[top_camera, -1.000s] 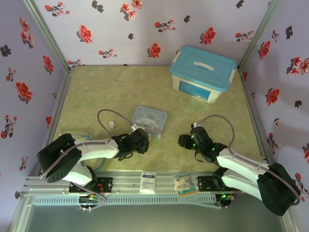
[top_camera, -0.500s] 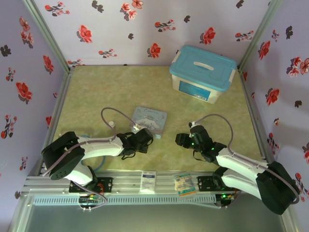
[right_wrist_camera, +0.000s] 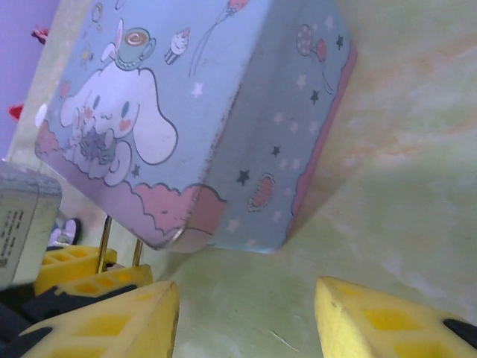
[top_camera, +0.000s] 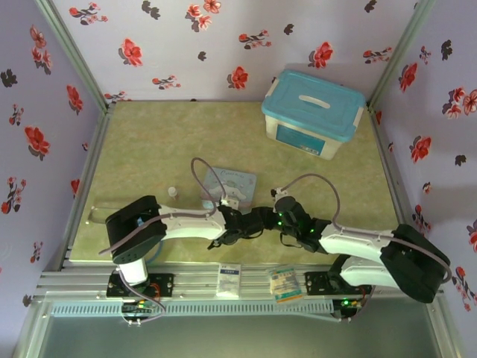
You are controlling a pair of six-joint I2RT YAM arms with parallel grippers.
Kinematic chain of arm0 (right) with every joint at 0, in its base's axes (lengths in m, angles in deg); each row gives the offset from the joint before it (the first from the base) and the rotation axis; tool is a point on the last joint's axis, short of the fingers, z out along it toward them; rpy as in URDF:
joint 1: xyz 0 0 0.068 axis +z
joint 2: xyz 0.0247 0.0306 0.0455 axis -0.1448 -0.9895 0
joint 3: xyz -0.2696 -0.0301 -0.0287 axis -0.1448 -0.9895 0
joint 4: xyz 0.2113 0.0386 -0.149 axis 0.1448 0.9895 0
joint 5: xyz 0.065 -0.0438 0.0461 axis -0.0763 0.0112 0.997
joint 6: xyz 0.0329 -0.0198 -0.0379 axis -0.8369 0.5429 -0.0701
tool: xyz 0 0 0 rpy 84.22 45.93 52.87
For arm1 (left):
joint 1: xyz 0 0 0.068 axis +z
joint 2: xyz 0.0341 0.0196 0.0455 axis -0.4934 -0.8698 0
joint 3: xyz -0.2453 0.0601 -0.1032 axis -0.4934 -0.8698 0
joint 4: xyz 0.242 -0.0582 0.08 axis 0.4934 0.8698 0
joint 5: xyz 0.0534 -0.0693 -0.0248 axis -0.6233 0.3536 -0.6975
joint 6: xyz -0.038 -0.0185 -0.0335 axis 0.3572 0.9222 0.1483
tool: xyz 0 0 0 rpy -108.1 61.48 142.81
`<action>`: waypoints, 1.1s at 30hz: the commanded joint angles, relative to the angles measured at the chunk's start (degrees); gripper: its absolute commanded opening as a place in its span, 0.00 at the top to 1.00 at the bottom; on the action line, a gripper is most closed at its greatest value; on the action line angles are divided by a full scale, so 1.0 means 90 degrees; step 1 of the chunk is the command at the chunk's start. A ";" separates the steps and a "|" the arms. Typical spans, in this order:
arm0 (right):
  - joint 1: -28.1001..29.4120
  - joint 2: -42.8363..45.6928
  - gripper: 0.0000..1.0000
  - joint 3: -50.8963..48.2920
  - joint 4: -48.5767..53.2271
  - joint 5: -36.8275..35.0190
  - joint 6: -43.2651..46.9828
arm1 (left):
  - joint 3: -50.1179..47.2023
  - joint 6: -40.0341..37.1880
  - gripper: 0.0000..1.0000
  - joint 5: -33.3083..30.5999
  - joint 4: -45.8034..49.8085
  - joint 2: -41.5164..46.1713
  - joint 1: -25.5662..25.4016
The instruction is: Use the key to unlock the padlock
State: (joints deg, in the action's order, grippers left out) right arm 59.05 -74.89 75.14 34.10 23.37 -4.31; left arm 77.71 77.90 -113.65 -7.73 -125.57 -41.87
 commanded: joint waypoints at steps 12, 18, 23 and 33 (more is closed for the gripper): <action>0.0020 -0.0849 0.48 0.0224 -0.0239 -0.0896 -0.0774 | 0.1395 0.1084 0.74 -0.1011 0.1820 -0.1369 -0.0832; -0.0003 -0.1391 0.48 0.0377 -0.0500 -0.0611 -0.0799 | 0.1685 0.1107 0.61 -0.1208 0.2254 -0.1375 -0.1050; -0.0238 -0.1523 0.48 0.0204 -0.0857 -0.0471 -0.0984 | 0.2221 0.1042 0.61 -0.1215 0.2740 -0.1729 -0.1094; -0.0218 0.0243 0.47 0.0221 0.1217 -0.0842 -0.0503 | 0.0655 -0.0435 0.51 -0.0664 -0.0146 0.1611 -0.1004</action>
State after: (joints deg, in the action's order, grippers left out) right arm 56.62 -78.01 75.84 35.28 18.47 -11.54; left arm 85.18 79.34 -119.20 -1.63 -119.69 -51.80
